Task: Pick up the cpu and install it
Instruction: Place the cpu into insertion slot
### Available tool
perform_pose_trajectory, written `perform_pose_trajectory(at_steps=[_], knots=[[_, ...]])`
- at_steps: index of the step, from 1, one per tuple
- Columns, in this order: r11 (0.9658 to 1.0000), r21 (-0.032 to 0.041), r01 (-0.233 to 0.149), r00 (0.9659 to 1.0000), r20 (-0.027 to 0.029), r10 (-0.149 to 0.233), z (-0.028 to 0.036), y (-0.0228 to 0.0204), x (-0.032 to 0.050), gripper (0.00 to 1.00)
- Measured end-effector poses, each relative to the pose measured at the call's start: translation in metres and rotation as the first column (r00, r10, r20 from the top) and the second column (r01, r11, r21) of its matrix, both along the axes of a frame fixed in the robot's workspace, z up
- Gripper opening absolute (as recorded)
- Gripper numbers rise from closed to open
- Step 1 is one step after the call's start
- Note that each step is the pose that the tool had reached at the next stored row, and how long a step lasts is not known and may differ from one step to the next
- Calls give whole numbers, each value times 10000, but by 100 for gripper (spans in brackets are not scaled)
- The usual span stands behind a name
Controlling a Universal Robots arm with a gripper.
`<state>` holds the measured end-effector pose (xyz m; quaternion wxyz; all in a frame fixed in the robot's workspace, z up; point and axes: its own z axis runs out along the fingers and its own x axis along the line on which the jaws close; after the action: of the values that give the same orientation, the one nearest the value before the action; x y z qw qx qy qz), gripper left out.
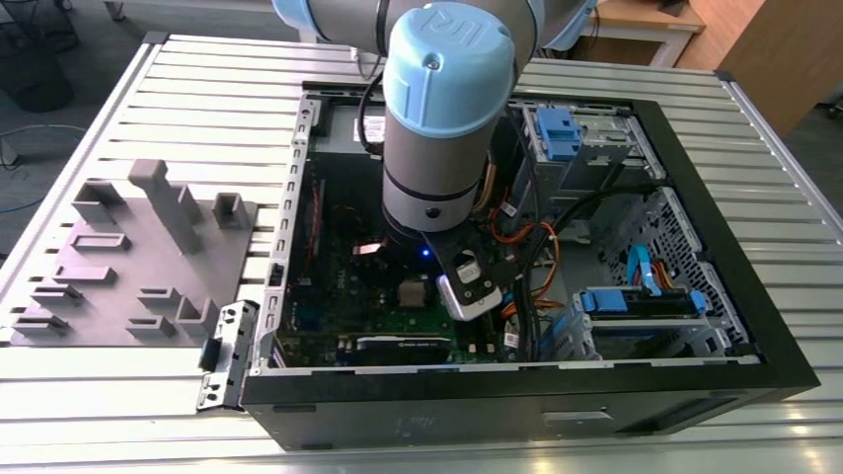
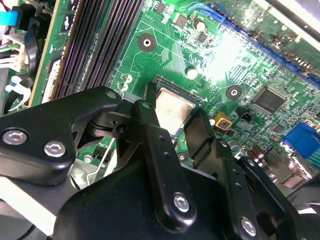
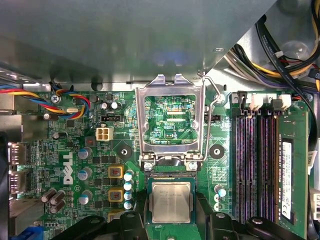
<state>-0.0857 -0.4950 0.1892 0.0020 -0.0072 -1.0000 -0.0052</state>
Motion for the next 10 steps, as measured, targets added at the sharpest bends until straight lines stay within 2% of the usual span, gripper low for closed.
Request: perform_pose_trajectory(at_steps=[10], knots=[[10000,-1,0,10000,0,0,-15,0,0,47]])
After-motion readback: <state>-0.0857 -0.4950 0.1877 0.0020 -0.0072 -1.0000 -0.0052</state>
